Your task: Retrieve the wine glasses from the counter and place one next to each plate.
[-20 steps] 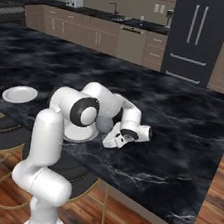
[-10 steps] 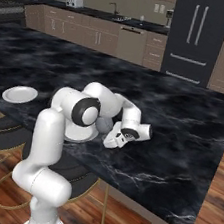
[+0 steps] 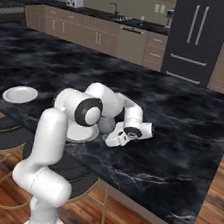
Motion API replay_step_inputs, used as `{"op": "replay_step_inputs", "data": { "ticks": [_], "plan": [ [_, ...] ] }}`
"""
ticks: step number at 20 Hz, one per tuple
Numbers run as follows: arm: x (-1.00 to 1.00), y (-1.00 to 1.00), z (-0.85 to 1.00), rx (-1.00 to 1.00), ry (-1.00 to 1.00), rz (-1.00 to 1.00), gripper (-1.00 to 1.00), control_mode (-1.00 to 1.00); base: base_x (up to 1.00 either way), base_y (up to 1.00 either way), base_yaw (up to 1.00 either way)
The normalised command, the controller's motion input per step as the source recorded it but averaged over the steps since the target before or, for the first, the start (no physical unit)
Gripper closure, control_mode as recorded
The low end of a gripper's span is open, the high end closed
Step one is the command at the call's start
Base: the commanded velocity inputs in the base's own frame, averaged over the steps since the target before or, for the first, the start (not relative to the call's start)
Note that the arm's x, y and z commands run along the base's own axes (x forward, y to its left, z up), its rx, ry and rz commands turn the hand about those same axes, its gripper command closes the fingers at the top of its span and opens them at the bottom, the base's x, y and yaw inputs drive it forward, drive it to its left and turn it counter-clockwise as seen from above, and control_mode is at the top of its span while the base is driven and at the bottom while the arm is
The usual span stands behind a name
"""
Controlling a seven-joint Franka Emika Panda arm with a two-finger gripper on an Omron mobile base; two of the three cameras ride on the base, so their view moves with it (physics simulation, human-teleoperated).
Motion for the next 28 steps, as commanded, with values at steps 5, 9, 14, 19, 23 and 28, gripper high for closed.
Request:
{"op": "replay_step_inputs", "data": {
  "ticks": [5,9,14,19,23,28],
  "plan": [
    [0.0,-0.18,-0.17,0.01,0.0,0.01,-1.0,-1.0,0.0,0.0,0.0],
    [-0.1,-0.16,-0.01,0.0,0.0,0.0,-1.0,-1.0,0.0,0.0,0.0],
    [-0.67,0.0,-0.21,0.0,0.0,-0.02,-1.0,-1.0,0.0,0.0,0.0],
    [-0.05,-0.14,-0.03,0.0,0.0,-0.14,-1.0,-1.0,0.0,0.0,0.0],
    [0.0,-0.27,0.0,0.0,0.0,-0.23,-1.0,-1.0,0.0,0.0,0.0],
    [-0.17,-0.29,0.05,0.0,-0.01,-0.21,-1.0,-1.0,0.0,0.0,0.0]
  ]
}}
